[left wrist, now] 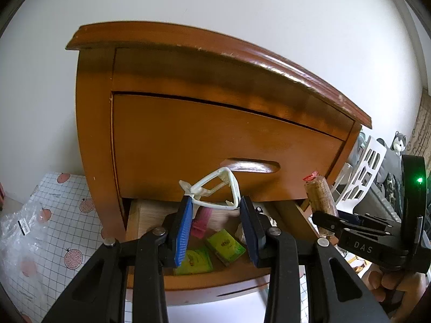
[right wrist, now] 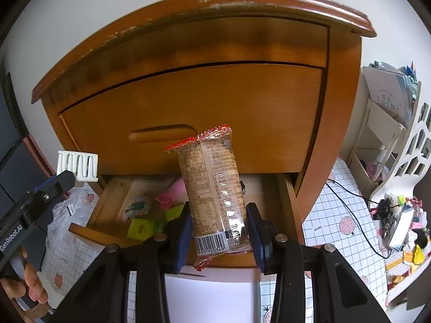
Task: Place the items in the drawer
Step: 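Carry the claw clip in the left gripper while the right gripper carries the pastry into the drawer, then open the left gripper to drop the clip while the right gripper releases the pastry in the drawer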
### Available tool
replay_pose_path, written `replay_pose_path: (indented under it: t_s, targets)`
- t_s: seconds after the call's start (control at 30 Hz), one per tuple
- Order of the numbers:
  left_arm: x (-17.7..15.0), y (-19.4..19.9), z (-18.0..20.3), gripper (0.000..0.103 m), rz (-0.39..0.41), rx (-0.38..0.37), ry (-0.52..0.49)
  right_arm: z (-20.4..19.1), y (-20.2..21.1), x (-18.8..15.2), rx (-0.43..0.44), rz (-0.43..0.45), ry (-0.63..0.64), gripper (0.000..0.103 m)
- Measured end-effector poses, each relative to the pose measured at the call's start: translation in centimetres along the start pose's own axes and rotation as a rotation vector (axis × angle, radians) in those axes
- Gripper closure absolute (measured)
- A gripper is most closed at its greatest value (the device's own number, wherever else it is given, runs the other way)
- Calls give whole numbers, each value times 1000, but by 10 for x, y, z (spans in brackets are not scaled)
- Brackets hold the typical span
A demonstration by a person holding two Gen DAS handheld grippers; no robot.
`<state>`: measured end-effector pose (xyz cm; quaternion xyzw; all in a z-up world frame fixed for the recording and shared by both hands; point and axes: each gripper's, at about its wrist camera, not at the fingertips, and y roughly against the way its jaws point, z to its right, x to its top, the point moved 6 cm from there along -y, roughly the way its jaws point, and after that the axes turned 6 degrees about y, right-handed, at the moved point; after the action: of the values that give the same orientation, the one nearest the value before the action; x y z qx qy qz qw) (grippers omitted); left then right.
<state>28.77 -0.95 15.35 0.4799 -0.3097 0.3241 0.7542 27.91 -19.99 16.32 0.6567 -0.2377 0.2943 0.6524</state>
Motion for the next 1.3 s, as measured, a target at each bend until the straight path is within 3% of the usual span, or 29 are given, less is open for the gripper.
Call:
replay_pose_path:
  t_s: [0.33, 0.6, 1.3]
  targets:
    - [-5, -33, -2, 66, -47, 19, -15, 4, -28, 6, -5, -32, 4, 62]
    - [-28, -57, -10, 66, -122, 36, -9, -9, -57, -5, 18, -87, 27, 62]
    - [-40, -73, -28, 63, -192, 78, 29, -36, -90, -19, 13, -167, 111, 61]
